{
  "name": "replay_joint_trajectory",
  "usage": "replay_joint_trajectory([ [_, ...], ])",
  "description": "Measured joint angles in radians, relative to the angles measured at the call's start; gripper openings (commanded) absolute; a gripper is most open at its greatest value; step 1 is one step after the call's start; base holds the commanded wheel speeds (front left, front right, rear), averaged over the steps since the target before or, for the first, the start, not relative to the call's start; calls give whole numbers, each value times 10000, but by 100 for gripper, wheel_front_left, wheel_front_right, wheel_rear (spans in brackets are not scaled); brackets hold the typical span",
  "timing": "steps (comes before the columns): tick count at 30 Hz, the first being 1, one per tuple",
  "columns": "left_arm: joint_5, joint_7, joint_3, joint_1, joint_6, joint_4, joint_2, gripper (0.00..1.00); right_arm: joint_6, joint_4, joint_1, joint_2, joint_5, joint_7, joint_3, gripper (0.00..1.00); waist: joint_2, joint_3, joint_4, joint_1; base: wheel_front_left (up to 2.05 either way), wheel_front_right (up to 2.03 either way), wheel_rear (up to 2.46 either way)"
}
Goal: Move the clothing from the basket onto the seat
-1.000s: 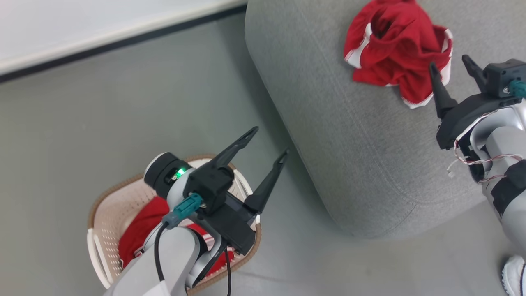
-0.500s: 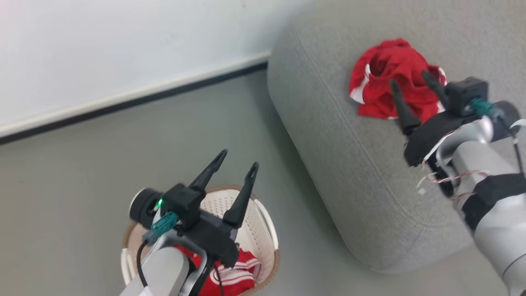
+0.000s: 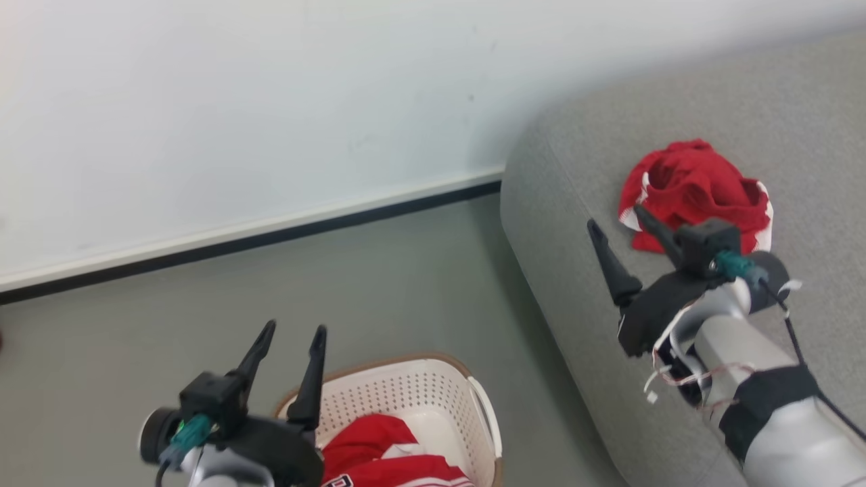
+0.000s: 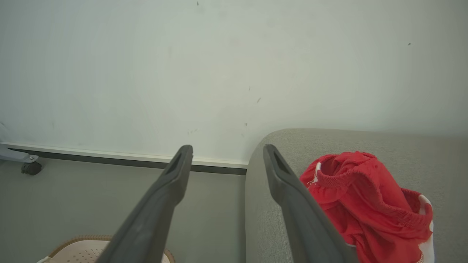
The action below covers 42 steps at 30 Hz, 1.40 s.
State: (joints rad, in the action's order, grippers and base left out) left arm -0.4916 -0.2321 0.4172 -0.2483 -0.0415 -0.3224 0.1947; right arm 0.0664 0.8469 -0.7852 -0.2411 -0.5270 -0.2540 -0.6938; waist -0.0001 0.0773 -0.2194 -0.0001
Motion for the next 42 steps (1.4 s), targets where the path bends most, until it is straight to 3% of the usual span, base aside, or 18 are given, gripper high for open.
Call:
replay_joint_trajectory([
  [13,-383,-173,-1530,2134,-477,347,794,100,-727,-1827,2100,303,288,2,-42,100,0,-1070,815,0,0,0,0],
  [25,-522,-176,-2207,3248,-598,888,848,100,-1381,-3168,3540,73,533,2,173,100,2,-1311,887,1,0,0,0],
  [42,-276,-176,-2817,4073,-729,1839,560,100,-1810,-5085,5310,-443,886,0,1030,100,2,-1324,1239,1,0,0,0],
])
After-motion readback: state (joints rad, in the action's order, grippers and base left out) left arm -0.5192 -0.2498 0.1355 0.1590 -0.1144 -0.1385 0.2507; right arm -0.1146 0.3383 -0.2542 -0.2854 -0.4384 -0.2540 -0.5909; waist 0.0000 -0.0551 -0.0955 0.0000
